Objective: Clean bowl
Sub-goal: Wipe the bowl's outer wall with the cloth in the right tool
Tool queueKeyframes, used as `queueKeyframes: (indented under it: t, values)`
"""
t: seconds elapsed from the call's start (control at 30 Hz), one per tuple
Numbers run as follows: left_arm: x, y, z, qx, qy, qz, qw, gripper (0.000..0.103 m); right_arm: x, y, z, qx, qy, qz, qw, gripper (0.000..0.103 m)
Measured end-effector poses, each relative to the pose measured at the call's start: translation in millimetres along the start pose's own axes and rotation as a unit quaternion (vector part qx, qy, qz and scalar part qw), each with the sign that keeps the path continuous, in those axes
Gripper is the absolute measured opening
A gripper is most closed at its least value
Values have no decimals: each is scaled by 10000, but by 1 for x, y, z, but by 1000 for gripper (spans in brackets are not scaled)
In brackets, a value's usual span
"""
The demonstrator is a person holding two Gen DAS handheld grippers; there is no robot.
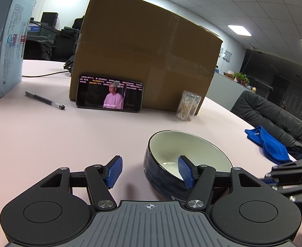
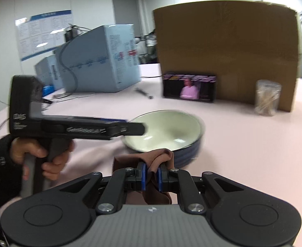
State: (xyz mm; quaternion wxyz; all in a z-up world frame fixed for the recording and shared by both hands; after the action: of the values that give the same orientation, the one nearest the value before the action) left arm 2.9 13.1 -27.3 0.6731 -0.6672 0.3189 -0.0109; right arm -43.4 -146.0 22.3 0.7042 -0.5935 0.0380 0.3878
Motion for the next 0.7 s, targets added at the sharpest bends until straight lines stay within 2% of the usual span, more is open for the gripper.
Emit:
queueKeyframes:
  t: [0.1, 0.27, 0.57, 0.7]
  values:
    - [0, 0, 0, -1, 1, 3, 10000, 60, -1, -6, -10, 78, 269, -153, 9995, 13]
    - [0, 0, 0, -9, 5, 10, 10000, 60, 7, -5, -13, 104, 254, -58, 9996, 13]
    - [0, 0, 1, -11, 10, 14, 10000, 60, 10, 10, 12, -132, -381, 268, 9988, 13]
    - [0, 0, 0, -7, 14, 9, 10000, 60, 8, 7, 10, -83, -402, 239, 9989, 13]
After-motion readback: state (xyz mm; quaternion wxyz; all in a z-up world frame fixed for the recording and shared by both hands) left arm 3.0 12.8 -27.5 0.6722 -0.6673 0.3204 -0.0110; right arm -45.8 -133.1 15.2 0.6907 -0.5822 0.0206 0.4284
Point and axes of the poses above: each gripper's, at about its wrist camera, not at the fingertips, and x roughly the way its jaws point, z to its left, y to its underside, the point moved 1 cm from there along x, roughly the way its jaws point, and after that the axes turned 11 degrees about x, right-handed, at the moved point
